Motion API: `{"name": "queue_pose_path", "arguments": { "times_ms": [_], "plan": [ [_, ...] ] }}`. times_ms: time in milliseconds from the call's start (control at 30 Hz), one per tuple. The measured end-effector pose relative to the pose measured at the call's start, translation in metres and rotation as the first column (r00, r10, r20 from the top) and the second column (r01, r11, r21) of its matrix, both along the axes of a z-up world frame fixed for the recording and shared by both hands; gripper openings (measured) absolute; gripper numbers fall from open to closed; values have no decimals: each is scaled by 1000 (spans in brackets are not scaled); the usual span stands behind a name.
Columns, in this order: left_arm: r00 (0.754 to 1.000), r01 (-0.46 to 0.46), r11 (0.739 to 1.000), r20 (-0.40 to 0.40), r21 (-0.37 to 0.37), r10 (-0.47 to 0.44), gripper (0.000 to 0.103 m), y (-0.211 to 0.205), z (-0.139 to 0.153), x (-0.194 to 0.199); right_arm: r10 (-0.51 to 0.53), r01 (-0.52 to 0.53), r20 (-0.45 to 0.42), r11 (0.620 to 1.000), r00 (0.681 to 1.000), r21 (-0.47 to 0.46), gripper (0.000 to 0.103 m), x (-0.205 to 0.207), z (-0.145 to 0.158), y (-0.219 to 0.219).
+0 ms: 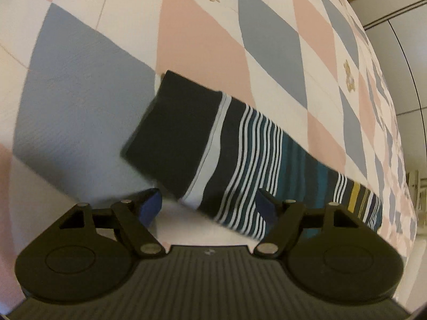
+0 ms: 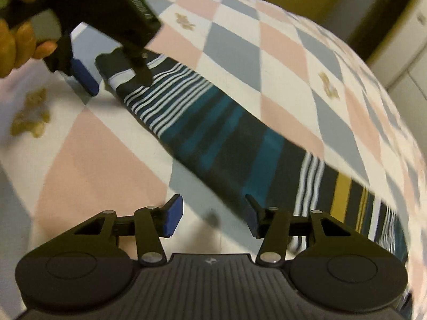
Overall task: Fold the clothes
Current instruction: 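Grasp the sleeve cuff nearest the left tool with the left tool, then fold the held sleeve and side across the sweater body, open left tool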
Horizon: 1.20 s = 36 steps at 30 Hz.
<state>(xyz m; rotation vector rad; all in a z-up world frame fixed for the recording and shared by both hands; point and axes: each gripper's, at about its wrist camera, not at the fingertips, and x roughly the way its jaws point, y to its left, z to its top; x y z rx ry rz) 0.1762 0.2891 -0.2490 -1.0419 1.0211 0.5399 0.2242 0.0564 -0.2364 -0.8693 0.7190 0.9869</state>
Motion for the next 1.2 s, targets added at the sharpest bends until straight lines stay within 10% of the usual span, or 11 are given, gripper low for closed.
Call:
{"name": "queue_pose_path", "arguments": {
  "times_ms": [267,367,400,467,700,900,1133,1200],
  "plan": [
    [1000,13,999,17,32,-14,73,5,-6,24,178,-172,141,984,974,-54,49,-9,-35,34],
    [1000,23,997,20,69,-24,38,7,-1,28,228,-224,194,974,954,-46,44,-12,-43,42],
    [999,31,997,27,76,-33,16,8,2,29,245,-241,210,970,946,-44,34,-13,-45,45],
    [995,36,997,91,62,-41,11,10,12,32,249,-249,201,968,947,-24,3,-11,-43,46],
    [904,175,965,357,193,-235,10,-47,108,96,-78,85,-35,947,996,308,3,40,23,-1],
    [724,413,879,500,239,-476,10,-169,169,187,-371,518,-371,706,851,483,3,111,79,-102],
    [512,688,667,460,285,-725,24,-354,174,259,-576,807,-571,346,585,478,4,140,104,-279],
    [496,732,624,413,273,-764,35,-390,156,264,-621,862,-612,246,491,443,6,137,99,-330]
  ]
}}
